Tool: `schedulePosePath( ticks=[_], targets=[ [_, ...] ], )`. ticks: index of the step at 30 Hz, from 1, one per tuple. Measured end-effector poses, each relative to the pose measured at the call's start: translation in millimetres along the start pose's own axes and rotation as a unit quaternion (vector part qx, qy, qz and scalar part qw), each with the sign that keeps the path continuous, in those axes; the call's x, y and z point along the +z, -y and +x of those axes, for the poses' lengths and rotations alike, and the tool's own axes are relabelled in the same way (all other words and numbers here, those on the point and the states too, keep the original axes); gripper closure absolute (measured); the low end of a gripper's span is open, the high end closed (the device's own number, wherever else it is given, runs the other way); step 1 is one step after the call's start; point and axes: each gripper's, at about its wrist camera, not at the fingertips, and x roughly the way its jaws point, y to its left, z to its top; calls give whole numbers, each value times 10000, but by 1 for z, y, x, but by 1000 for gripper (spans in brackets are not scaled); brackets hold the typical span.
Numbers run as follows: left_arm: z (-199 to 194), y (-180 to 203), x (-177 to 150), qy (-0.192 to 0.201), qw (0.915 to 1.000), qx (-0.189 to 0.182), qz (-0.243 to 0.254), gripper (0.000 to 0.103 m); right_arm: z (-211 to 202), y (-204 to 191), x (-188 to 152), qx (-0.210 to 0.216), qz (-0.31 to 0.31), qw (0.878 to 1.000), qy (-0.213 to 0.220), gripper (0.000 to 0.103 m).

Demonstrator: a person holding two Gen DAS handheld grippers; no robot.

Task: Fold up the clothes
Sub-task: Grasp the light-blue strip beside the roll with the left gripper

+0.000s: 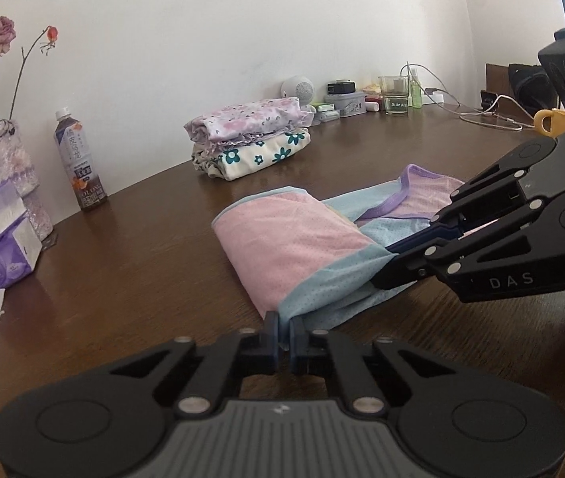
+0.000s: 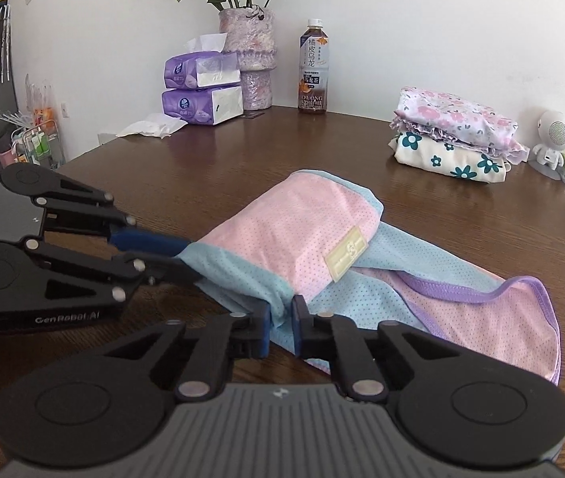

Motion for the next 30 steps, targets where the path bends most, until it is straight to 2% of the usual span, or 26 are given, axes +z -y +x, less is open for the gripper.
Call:
schedulePosePath(
  ticks=[6,9,11,12,14,16,19,22,24,26,28,30],
  targets=[
    [0,-4,0,-2,10000,22,-74,100,1,2,-2,-41,53,10000,-37,94],
    [-7,-8,0,113,9997,-126,-194,85,1,3,-2,-12,69,10000,-32,94],
    [-16,-12,1,290,9987,-241,-331,54,-5,7,-1,82,138,9999,26,87],
    [-20,-14,3,370,9980,-312,-396,50,-10,10,-1,145,191,9997,72,83],
    [-24,-21,12,486,9955,-532,-615,49,-19,17,5,187,292,9992,179,64],
    [-21,-28,22,473,9933,-695,-795,49,-22,23,16,154,296,9991,266,62],
    [-2,-36,43,219,9933,-515,-1014,40,-21,31,34,104,306,9988,356,62],
    [22,-47,51,28,9900,-526,-1311,40,4,38,54,54,391,9989,251,62],
    [38,-53,55,-91,9869,-543,-1515,46,24,45,62,47,587,9981,157,62],
    [48,-56,53,-185,9844,-646,-1625,61,30,49,63,47,687,9975,150,64],
    [55,-57,48,-258,9824,-817,-1661,72,33,52,62,50,759,9970,170,67],
    [58,-58,45,-297,9809,-914,-1691,73,35,55,61,52,830,9964,189,71]
  ],
)
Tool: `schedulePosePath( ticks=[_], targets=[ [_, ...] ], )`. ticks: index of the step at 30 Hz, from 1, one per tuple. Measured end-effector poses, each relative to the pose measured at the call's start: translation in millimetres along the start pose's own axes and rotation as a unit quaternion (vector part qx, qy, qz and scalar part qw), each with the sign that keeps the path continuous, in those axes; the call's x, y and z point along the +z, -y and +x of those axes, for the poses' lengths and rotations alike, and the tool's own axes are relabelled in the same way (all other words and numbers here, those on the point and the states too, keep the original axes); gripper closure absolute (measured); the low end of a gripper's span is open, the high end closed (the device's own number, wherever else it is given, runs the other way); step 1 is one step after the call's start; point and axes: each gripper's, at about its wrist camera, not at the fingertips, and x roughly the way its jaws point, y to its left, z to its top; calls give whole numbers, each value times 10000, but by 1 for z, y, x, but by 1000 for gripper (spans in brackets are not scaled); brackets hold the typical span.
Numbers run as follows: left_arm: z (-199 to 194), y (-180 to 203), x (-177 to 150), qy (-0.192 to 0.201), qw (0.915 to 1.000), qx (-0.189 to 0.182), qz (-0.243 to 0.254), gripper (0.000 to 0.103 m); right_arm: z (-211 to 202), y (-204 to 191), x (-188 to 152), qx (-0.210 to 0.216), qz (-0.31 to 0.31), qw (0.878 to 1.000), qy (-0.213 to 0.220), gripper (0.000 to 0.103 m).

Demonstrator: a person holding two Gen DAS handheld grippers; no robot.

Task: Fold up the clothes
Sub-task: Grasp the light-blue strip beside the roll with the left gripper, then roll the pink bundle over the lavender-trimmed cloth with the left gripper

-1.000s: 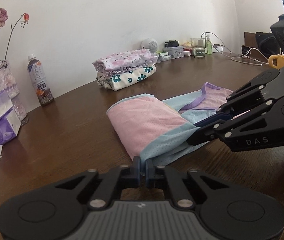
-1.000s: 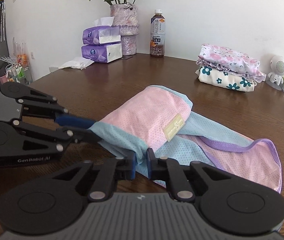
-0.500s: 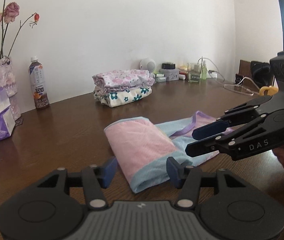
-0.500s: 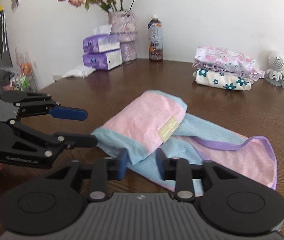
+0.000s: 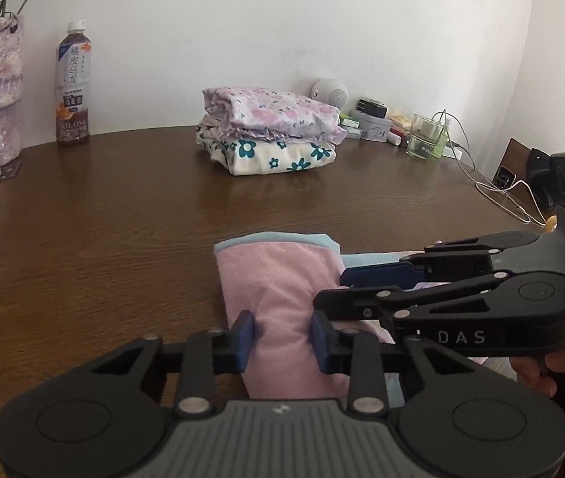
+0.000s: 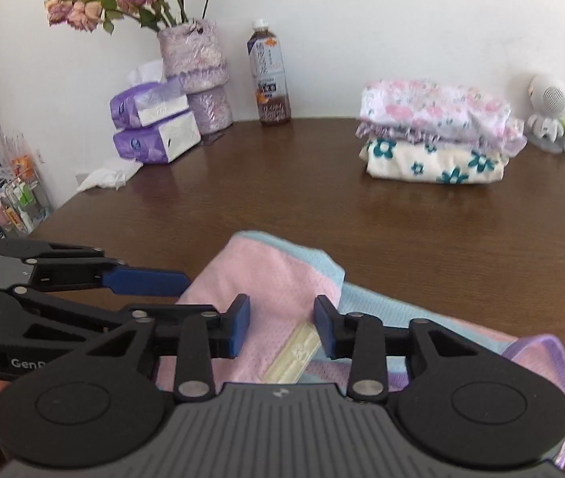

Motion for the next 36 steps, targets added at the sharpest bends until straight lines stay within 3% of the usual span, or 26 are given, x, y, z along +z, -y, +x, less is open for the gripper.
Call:
schedulePosePath(
  ticks=[3,5,7,10,12,13,15,18,20,21,27,30,36],
  targets=[
    [-5,-5,3,106,9998,-96,-152,64,4,5,-1,4,107,9999,30,71],
    [-9,-8,10,230,9992,-186,-267,41,6,8,-1,6,179,9998,49,64],
    [-6,-13,19,273,9989,-122,-366,41,8,12,-2,9,250,9997,69,58],
    [11,-22,31,224,9979,-2,-608,44,19,20,-1,50,431,9991,-4,58],
    [23,-27,35,127,9971,-17,-745,60,27,26,0,82,561,9984,-66,63],
    [30,-29,34,30,9969,-76,-784,72,31,28,1,97,626,9979,-96,71],
    [35,-30,30,-30,9969,-98,-777,73,39,34,2,129,755,9969,-158,78],
    [27,-33,29,62,9962,-108,-862,65,46,41,3,171,909,9955,-198,78],
    [16,-36,28,170,9947,-44,-1011,42,38,40,2,162,858,9962,-63,72],
    [10,-38,27,218,9938,-16,-1089,40,30,39,1,116,747,9971,2,70],
    [-11,-48,5,163,9846,-137,-1736,38,-7,38,-12,-353,6,9993,133,63],
    [-15,-48,-3,96,9816,-290,-1883,38,-18,55,-21,-524,67,9986,90,63],
    [-16,-40,-13,35,9779,-238,-2075,41,-37,88,-44,-713,252,9971,19,63]
  ],
)
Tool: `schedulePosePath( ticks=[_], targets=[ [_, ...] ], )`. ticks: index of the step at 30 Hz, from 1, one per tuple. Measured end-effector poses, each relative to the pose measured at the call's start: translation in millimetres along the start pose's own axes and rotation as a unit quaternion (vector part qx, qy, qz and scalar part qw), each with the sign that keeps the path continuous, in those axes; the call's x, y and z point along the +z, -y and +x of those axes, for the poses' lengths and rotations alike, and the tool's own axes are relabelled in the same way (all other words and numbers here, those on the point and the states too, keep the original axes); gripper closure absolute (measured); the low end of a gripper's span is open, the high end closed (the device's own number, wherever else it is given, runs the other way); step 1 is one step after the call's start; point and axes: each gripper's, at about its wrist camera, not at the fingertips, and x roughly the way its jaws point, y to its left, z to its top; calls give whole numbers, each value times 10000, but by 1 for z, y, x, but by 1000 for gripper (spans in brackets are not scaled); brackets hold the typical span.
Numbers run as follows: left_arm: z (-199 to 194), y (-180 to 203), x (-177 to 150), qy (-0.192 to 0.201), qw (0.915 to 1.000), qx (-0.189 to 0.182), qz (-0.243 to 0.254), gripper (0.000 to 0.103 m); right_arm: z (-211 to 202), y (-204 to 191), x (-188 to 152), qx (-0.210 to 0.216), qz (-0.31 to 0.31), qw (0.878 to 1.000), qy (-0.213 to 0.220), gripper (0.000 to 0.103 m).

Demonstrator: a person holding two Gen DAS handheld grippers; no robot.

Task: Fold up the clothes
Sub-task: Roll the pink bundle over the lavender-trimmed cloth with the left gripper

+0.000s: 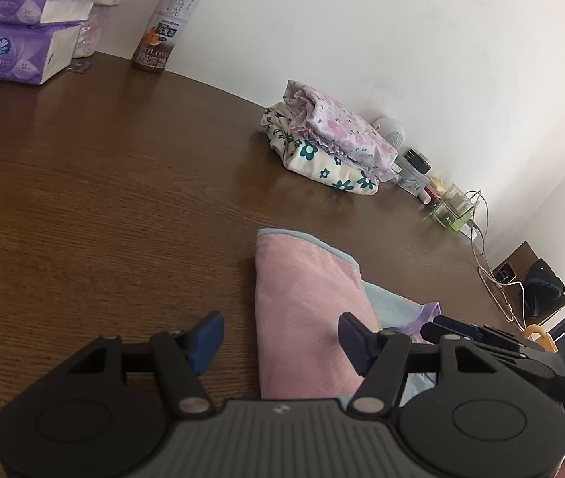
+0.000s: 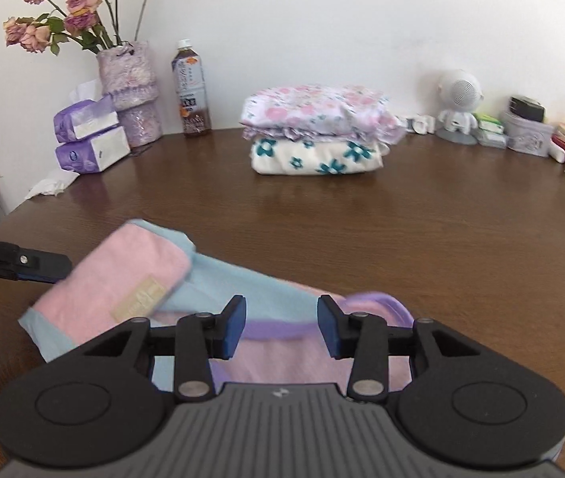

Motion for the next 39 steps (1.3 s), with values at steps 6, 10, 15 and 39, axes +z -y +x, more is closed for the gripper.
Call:
schedulePosePath(
  ticks=[6,10,15,39],
  targets=[
    [5,15,-6,-9,9999,132,-12,41,-10,17,-12,20,-187,9998,-103,63],
    [7,20,-7,31,9997,245,-1,42,-12,19,-16,75,-395,9990,-171,63],
    [9,23,-7,107,9988,483,12,53,-16,20,-19,121,-503,9986,-134,62],
    [25,92,-5,217,9610,1767,2118,95,-21,25,-24,199,-568,9981,-120,54]
  ],
)
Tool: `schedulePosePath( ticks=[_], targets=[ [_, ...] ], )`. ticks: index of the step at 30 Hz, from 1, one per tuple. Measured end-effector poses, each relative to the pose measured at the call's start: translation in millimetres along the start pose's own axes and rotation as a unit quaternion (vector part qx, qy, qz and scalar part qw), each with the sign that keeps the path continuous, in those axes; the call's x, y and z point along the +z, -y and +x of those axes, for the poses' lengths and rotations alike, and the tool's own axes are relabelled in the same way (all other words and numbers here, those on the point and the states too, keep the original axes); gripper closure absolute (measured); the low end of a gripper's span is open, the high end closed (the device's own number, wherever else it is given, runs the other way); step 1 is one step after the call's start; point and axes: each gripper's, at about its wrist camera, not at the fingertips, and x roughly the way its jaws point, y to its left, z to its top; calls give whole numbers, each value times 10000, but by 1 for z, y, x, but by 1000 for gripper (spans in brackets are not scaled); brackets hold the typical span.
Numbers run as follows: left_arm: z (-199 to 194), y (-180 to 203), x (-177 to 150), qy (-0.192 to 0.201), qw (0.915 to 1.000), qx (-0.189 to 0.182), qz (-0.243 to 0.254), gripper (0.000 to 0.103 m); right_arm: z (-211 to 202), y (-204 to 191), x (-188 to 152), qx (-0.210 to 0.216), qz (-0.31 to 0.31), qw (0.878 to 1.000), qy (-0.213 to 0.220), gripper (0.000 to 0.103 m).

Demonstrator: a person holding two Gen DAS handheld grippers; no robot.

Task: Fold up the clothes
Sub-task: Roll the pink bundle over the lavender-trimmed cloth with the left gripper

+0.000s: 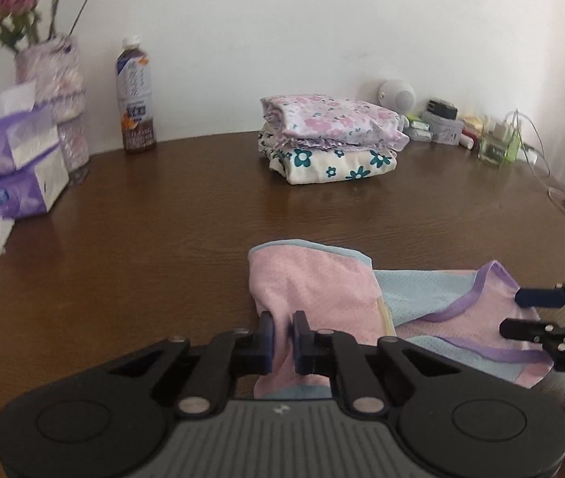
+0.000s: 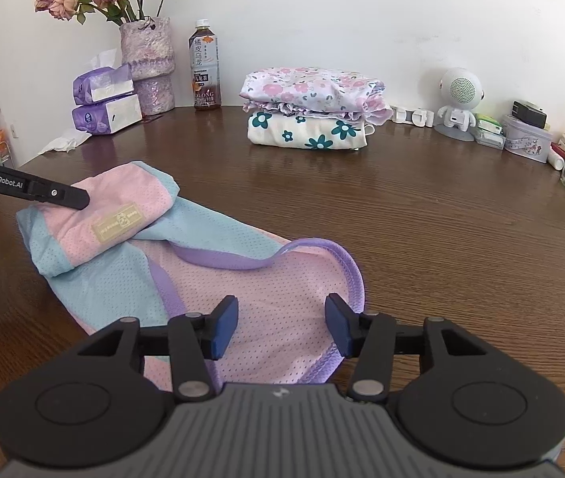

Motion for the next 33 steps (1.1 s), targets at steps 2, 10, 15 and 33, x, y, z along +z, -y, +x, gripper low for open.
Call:
schedulePosePath(
  ticks=[2,10,15,33],
  targets=[
    [-3,16,3,58,9987,175,480,95,0,-1,0,40,4,10000,0,54],
    [-7,81,0,449,9669,937,2332,96,-5,6,-1,137,33,9999,-9,53],
    [-5,112,-6,540,9490,1010,2936,96,-9,14,-2,74,91,9999,14,54],
    [12,180,-29,509,9392,264,3386,92,-12,21,-2,16,165,9999,43,53]
  ],
)
